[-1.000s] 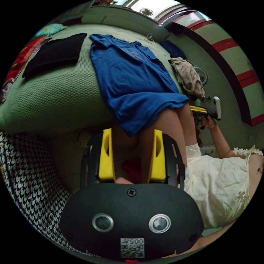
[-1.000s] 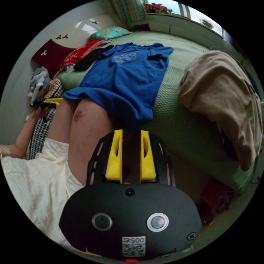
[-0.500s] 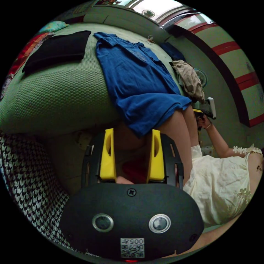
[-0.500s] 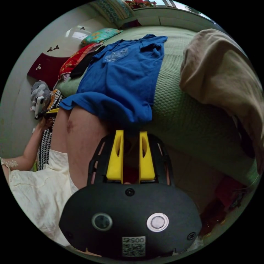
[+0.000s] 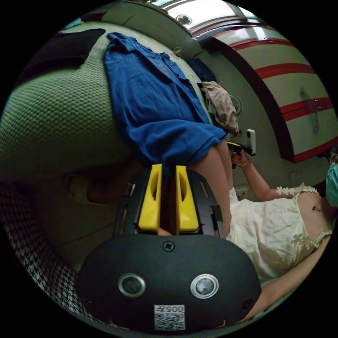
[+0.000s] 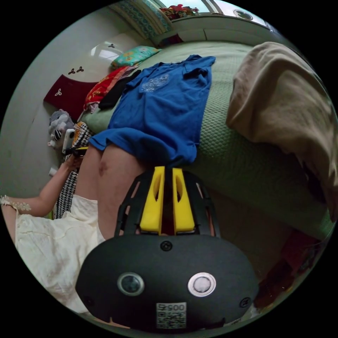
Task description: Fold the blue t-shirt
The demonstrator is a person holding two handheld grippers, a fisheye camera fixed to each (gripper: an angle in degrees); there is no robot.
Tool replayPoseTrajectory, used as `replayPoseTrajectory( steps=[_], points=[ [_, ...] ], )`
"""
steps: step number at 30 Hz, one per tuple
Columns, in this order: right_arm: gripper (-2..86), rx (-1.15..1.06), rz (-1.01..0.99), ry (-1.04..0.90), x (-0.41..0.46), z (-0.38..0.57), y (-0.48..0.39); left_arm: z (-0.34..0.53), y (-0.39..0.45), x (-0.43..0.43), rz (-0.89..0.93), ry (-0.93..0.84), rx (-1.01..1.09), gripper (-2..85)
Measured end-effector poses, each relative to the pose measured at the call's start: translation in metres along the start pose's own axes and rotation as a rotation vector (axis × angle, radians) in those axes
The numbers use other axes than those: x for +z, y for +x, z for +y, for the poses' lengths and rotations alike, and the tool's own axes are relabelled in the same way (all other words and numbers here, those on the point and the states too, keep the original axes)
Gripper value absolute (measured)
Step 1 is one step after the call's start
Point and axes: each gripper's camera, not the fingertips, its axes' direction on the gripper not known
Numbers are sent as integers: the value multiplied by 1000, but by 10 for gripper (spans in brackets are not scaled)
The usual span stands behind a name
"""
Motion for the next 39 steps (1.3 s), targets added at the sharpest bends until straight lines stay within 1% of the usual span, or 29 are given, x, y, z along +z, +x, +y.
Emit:
replayPoseTrajectory(
  steps=[4,8,13,29,39],
  points=[
    [4,-19,32,1,-9,1,-8,4,14,-6,-68,14,3,33],
    [-7,-81,107,7,-23,3,-25,6,36,-11,-167,1,31,23],
    [-9,-143,175,18,-43,5,-45,8,62,-24,-247,7,52,17],
    [-11,-142,168,141,-136,22,-63,9,143,-81,-366,100,71,12],
    [-16,-89,242,252,-197,17,-68,-8,194,-123,-441,200,62,8]
  ],
)
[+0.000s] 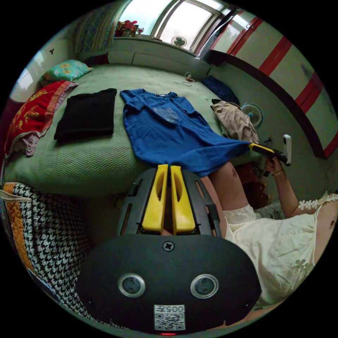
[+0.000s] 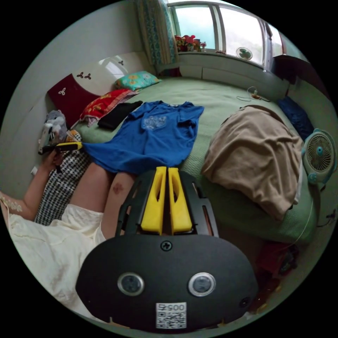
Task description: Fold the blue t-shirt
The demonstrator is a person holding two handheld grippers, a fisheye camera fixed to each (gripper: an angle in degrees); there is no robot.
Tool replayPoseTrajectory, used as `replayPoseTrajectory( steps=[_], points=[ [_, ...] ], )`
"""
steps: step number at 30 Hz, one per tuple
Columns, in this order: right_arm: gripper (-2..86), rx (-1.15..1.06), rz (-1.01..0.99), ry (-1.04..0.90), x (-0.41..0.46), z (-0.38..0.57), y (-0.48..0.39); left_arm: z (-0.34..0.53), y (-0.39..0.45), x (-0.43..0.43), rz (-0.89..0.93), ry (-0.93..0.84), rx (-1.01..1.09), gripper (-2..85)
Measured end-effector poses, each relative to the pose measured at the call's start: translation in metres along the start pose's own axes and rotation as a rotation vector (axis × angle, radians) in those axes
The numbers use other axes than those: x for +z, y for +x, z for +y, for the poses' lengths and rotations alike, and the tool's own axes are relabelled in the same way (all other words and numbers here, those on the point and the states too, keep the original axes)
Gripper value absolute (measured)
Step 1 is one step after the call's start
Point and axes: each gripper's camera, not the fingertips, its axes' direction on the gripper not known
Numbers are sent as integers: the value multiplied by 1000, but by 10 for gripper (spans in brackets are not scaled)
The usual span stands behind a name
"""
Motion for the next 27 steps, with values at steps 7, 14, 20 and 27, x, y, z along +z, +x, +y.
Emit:
replayPoseTrajectory(
  steps=[7,14,20,27],
  points=[
    [-17,70,8,52,-20,-13,9,-27,19,-29,-66,43,-10,7],
    [-16,76,13,59,-29,-17,11,-51,39,-39,-105,31,-5,6],
    [-16,99,4,73,-34,-23,17,-74,50,-49,-105,49,-12,6],
    [-16,111,-10,66,-28,-31,23,-101,60,-51,-115,55,-1,6]
  ],
)
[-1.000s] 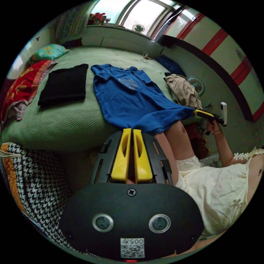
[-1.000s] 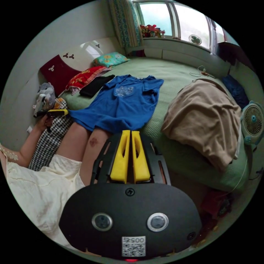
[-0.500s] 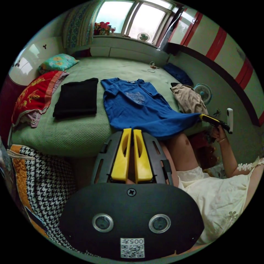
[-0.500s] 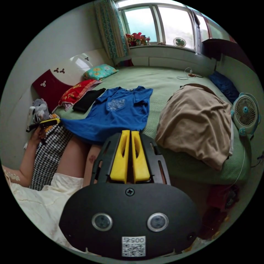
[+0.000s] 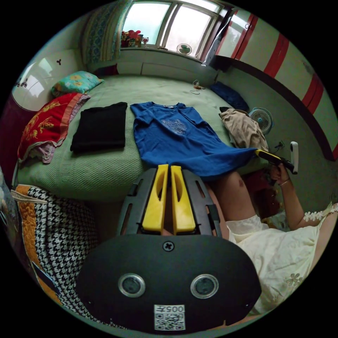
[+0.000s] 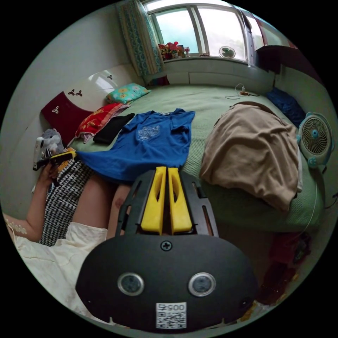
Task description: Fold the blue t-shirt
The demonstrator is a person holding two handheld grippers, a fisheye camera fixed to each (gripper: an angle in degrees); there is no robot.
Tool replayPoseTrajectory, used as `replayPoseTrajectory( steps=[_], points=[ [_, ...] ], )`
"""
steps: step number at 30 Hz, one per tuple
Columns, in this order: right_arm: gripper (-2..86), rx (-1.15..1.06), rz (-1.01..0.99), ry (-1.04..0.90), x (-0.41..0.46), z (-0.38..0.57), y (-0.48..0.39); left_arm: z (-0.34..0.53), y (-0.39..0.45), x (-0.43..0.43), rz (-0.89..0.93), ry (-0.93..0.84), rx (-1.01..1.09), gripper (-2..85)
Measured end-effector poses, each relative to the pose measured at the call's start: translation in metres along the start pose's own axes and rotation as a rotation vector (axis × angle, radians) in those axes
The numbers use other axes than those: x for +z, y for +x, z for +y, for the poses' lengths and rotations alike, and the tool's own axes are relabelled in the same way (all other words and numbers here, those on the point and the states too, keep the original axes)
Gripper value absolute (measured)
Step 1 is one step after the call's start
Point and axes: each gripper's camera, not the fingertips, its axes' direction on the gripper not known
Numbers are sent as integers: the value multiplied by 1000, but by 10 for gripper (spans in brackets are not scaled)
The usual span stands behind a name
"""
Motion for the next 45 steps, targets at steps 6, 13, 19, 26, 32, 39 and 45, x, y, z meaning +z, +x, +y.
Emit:
replayPoseTrajectory(
  steps=[6,13,19,26,32,39,45],
  points=[
    [-16,21,-17,5,9,-11,5,-30,8,3,-8,8,-5,7],
    [-16,39,-33,22,20,-31,7,-73,15,13,-13,45,-20,8],
    [-16,40,0,49,40,-93,6,-150,6,32,-22,55,-36,9],
    [-11,-9,215,47,110,-263,-4,-317,-21,86,-218,45,-52,21],
    [53,138,455,-168,230,-380,3,-409,-44,171,-310,-128,-194,116],
    [89,115,315,-132,246,-328,3,-379,-38,205,-227,-82,-165,145],
    [111,182,192,-227,257,-271,7,-342,-33,231,-89,-86,-250,158]
  ],
)
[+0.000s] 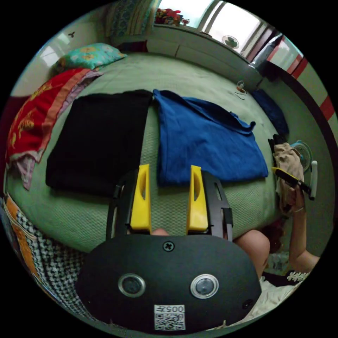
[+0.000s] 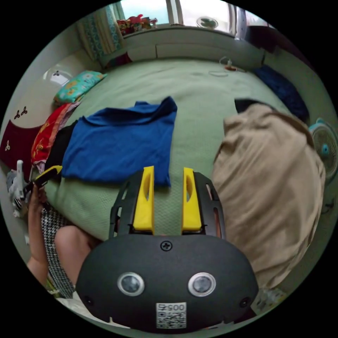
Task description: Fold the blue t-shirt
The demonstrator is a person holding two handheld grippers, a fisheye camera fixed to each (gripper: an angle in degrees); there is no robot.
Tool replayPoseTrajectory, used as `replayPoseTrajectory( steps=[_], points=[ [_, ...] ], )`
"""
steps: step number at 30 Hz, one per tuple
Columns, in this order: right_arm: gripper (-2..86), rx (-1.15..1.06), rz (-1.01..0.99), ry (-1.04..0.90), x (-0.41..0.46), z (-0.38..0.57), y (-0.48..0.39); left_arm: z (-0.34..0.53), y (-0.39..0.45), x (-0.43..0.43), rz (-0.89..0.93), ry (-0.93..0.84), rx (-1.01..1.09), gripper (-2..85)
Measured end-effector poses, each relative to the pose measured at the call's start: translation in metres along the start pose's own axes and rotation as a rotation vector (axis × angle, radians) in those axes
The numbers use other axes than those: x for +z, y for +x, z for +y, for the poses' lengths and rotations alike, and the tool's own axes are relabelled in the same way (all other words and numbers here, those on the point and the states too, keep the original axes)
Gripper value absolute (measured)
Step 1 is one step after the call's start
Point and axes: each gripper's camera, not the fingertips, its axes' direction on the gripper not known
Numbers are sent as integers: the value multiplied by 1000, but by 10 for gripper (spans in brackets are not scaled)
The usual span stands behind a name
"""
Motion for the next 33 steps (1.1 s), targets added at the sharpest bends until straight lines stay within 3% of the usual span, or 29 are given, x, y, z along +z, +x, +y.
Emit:
replayPoseTrajectory(
  steps=[3,7,12,25,28,33],
  points=[
    [94,33,-28,-45,26,-7,-5,-6,7,24,59,-5,-34,143],
    [39,-6,-2,-11,44,-17,-28,-22,38,45,-116,-39,-1,84],
    [-11,5,32,-17,47,-18,-46,-35,67,50,-201,-77,10,55],
    [-8,-36,65,-19,23,57,-75,7,118,59,-243,-157,54,57],
    [11,-16,105,-20,26,62,-71,12,123,56,-242,-114,54,62],
    [45,-89,1,183,-13,46,-76,-5,142,36,-255,38,114,61]
  ],
)
